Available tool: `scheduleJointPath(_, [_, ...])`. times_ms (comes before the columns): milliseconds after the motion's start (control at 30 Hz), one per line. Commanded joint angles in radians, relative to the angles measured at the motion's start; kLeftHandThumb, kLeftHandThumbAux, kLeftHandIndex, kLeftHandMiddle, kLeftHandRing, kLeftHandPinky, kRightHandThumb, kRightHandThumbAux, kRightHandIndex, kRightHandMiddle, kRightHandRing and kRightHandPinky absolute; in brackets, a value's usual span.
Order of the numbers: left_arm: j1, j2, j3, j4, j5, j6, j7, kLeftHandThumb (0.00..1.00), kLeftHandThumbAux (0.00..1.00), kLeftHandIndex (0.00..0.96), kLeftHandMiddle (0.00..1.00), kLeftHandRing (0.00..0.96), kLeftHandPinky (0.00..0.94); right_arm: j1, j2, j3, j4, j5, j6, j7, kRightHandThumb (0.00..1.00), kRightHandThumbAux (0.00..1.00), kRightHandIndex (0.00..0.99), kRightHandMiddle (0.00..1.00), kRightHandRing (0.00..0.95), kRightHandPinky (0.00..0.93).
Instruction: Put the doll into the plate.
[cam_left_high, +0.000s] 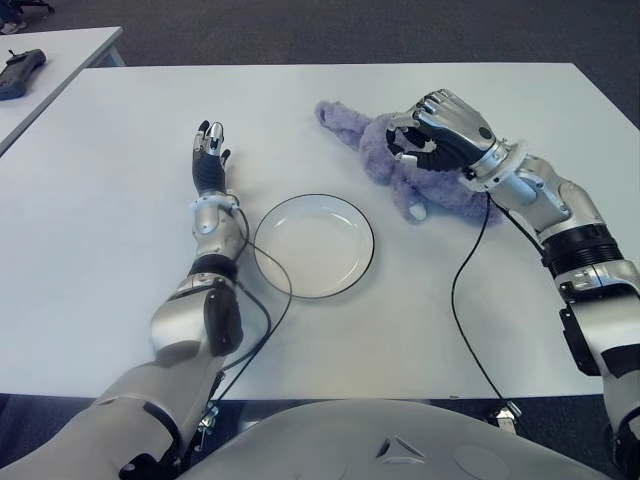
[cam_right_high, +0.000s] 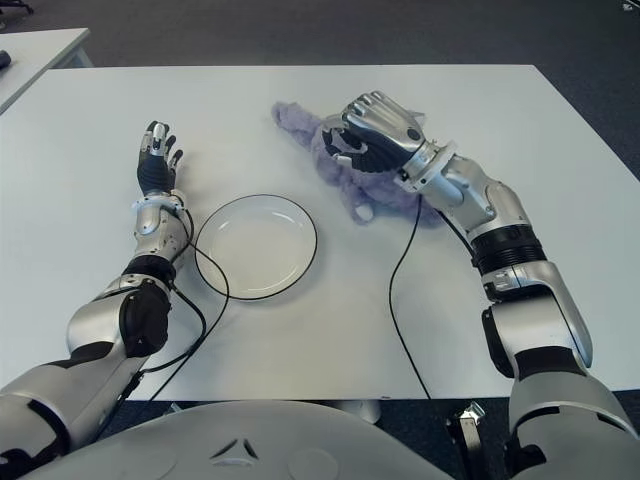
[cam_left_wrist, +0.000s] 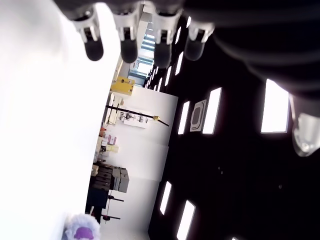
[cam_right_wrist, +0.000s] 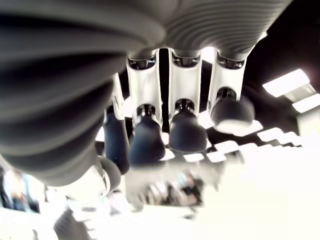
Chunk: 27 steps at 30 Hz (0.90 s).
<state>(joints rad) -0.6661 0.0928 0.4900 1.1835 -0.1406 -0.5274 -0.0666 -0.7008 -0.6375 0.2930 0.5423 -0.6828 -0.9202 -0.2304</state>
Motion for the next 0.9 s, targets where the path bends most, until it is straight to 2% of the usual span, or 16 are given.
scheduleJointPath(33, [0.257, -0.067, 0.023, 0.139, -0.035, 0.042, -0.014, 0.000, 0.410, 0.036, 0.098, 0.066, 0.018, -0.061, 0.052, 0.000, 0.083, -0.091, -0.108, -0.200, 0.533, 0.732, 0.708, 0.831, 0.825, 0.836])
scheduleJointPath(200, [0.256, -0.068, 0.029, 0.139, -0.041, 0.044, -0.019, 0.000, 0.407, 0.036, 0.100, 0.066, 0.018, -0.074, 0.068, -0.009, 0.102, -0.099, -0.144, -0.276, 0.537, 0.734, 0.702, 0.822, 0.819, 0.830])
scheduleJointPath(533, [0.254, -0.073, 0.041, 0.139, -0.052, 0.047, -0.032, 0.000, 0.418, 0.051, 0.107, 0.076, 0.037, -0.106, 0.090, -0.005, 0.143, -0.096, -0.181, -0.346, 0.531, 0.734, 0.706, 0.821, 0.820, 0.837])
scheduleJointPath(900, [0.254, -0.078, 0.032, 0.139, -0.050, 0.040, -0.027, 0.000, 0.411, 0.053, 0.106, 0.077, 0.030, -0.130, 0.098, 0.006, 0.181, -0.063, -0.190, -0.313, 0.555, 0.728, 0.717, 0.826, 0.829, 0.850])
